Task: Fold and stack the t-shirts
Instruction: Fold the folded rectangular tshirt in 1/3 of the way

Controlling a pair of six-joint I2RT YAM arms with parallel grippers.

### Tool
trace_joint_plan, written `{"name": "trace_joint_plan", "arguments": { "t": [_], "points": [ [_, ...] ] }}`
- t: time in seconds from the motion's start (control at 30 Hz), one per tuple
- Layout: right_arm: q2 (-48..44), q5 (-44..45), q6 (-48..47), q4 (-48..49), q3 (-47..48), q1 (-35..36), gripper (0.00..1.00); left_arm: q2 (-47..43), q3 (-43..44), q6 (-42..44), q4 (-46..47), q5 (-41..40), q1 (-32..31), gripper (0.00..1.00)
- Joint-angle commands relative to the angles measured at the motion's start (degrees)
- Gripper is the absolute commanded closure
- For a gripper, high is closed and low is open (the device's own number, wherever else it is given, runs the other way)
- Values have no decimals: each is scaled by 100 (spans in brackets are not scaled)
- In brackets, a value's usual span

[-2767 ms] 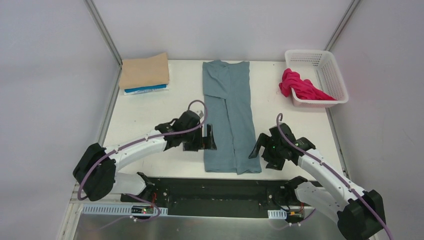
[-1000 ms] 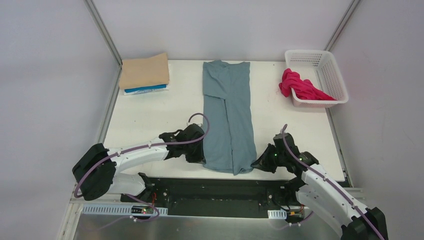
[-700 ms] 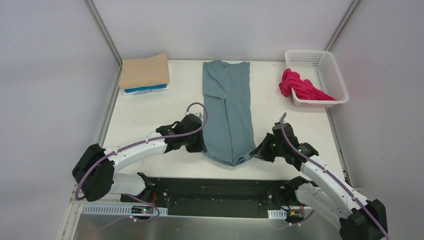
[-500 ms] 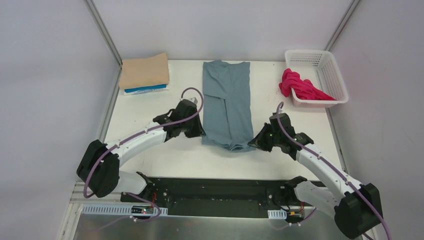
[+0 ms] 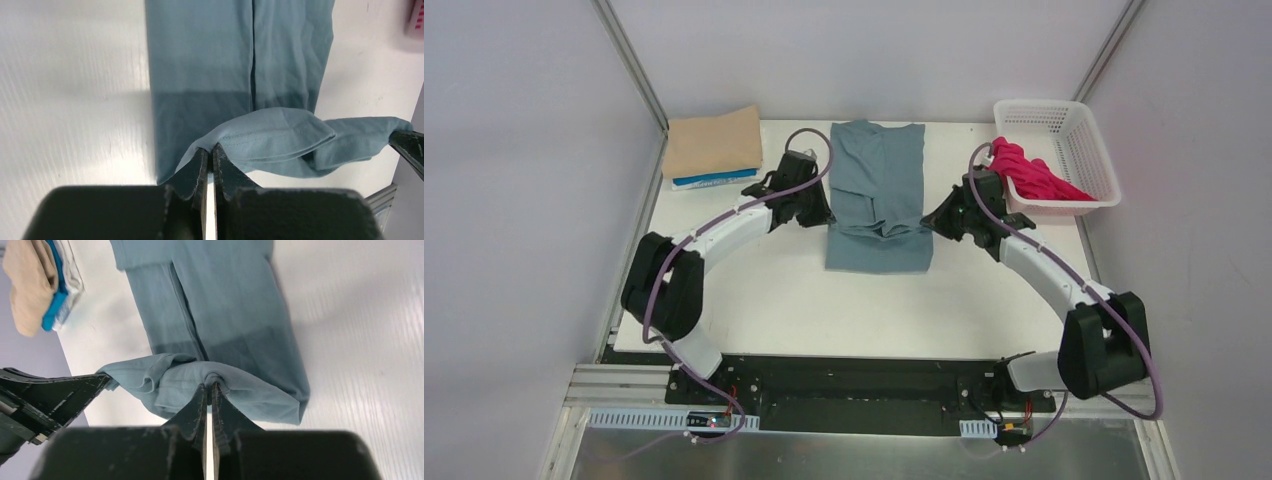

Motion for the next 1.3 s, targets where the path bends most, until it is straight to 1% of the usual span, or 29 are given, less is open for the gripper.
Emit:
{"name": "trace_joint_plan", "arguments": {
  "t": [0.0, 0.17, 0.47, 0.6, 0.8, 0.87, 0.9, 1.0, 1.03, 1.07, 1.1, 1.13, 1.17, 1.2, 1.27],
  "points": [
    [544, -30, -244, 510, 648, -222, 100, 442, 577, 200, 125, 288, 312, 100],
    [1103, -355, -290, 645, 1010, -392, 100, 834, 965, 318, 126, 442, 524, 100],
    [1948, -646, -394, 757, 1526, -535, 100, 1460, 1388, 368, 124, 785, 713, 100],
    [2281, -446, -385, 758, 1724, -582, 100, 1808, 1601, 341, 124, 872, 838, 100],
    [2713, -116, -226, 879, 1847, -612, 100, 2346, 1994, 347, 61, 1429, 1037, 99],
    [2836, -52, -221, 885, 1909, -624, 100, 2426, 2047, 401, 56, 1463, 1044, 93],
    [2889, -54, -227, 889, 1954, -631, 100, 2456, 2071, 425, 52, 1472, 1047, 88],
    [3039, -68, -195, 886, 2050, -661, 100, 2523, 2127, 459, 35, 1511, 1068, 68],
    [3085, -101, -175, 887, 2092, -671, 98, 2528, 2142, 462, 28, 1527, 1079, 61],
    [3135, -163, -162, 869, 2154, -686, 92, 2522, 2151, 462, 26, 1544, 1093, 52],
    [3166, -210, -131, 824, 2230, -699, 80, 2502, 2162, 460, 19, 1555, 1103, 42],
    [3181, -229, -113, 775, 2291, -703, 62, 2466, 2169, 471, 17, 1564, 1115, 29],
    [3179, -232, -117, 644, 2376, -706, 46, 2411, 2178, 491, 17, 1567, 1129, 11],
    [3167, -215, -135, 518, 2453, -707, 31, 2361, 2182, 507, -9, 1565, 1139, 2],
    [3036, -158, -190, 347, 2528, -708, 17, 2211, 2134, 514, -54, 1488, 1158, 1]
  ]
}}
